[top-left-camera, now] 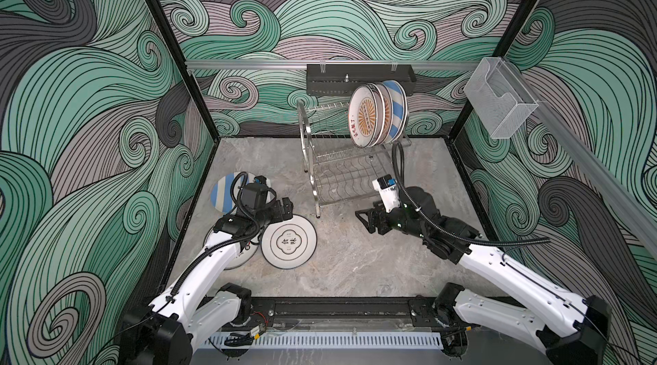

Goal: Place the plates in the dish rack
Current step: 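Open the right gripper and withdraw it from the rack toward the table, then move the right gripper to the cloud-logo plate's rim while the left gripper holds it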

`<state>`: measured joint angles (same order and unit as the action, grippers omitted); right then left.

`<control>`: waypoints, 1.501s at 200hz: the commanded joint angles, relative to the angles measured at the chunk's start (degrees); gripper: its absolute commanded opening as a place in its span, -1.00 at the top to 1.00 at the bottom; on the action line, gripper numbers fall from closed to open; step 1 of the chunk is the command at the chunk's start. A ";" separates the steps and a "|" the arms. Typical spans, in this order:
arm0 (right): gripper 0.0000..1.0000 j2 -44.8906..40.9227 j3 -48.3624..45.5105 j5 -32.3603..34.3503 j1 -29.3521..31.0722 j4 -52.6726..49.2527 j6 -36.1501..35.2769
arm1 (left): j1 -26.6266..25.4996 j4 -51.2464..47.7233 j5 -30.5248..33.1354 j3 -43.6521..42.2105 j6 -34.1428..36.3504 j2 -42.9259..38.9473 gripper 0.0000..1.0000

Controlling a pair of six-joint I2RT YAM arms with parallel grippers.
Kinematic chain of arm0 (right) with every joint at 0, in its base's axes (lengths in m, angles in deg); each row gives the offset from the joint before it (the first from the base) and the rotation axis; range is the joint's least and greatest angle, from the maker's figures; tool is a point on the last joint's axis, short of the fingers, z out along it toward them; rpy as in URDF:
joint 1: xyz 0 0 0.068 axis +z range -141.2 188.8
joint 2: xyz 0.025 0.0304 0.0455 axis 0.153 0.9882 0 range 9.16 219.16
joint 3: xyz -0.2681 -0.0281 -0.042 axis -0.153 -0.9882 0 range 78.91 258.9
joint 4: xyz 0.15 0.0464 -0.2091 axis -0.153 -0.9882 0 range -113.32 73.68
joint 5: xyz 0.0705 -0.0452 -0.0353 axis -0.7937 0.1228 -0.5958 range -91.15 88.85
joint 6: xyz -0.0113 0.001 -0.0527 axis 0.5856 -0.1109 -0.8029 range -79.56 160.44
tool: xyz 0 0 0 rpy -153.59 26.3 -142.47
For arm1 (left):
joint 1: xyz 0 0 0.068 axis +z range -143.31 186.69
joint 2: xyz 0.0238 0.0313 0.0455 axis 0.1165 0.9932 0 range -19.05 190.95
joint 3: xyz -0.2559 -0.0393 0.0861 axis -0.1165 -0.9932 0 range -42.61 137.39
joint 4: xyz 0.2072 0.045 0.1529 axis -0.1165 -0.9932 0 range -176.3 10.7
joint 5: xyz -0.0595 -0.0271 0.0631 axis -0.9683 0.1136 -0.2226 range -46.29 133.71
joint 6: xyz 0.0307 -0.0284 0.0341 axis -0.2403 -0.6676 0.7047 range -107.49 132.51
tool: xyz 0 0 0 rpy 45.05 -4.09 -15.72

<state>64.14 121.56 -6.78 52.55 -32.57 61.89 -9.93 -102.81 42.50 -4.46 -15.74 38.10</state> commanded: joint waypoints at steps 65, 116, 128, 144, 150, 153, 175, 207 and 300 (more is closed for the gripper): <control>-0.65 12.36 -11.23 -11.09 2.75 29.18 18.70 | 0.51 -1.77 5.26 -2.26 -3.66 7.38 -0.97; -0.62 28.63 -2.69 -19.86 5.47 25.46 13.97 | 3.04 1.34 2.10 -5.36 -4.40 7.69 -0.97; -0.62 30.21 -2.25 -19.53 5.47 25.98 14.75 | 3.18 2.22 1.54 -5.71 -3.79 7.63 -0.97; -0.61 32.95 -1.68 -20.31 5.47 28.19 16.96 | 3.18 3.14 0.90 -5.93 -3.24 8.41 -0.97; -0.60 34.10 -1.21 -20.97 5.47 28.41 17.45 | 3.17 2.98 0.82 -5.82 -3.30 8.87 -0.97; -0.60 34.70 -0.87 -21.17 5.47 28.19 17.48 | 3.17 2.88 0.71 -5.79 -3.30 9.13 -0.97; -0.58 37.72 1.21 -21.98 5.47 26.77 17.48 | 3.32 3.03 -0.11 -6.25 -3.63 10.18 -0.97; -0.54 42.97 5.21 -24.73 5.47 24.57 17.70 | 3.34 3.23 0.30 -7.21 -3.81 8.97 -0.97; -0.47 51.42 10.60 -28.47 5.40 24.31 19.24 | 3.48 4.83 -4.15 -10.16 -4.93 7.01 -0.97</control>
<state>114.93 131.09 -34.14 57.97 -7.59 80.38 -6.83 -98.37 41.03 -14.03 -19.50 46.71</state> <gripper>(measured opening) 0.735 0.987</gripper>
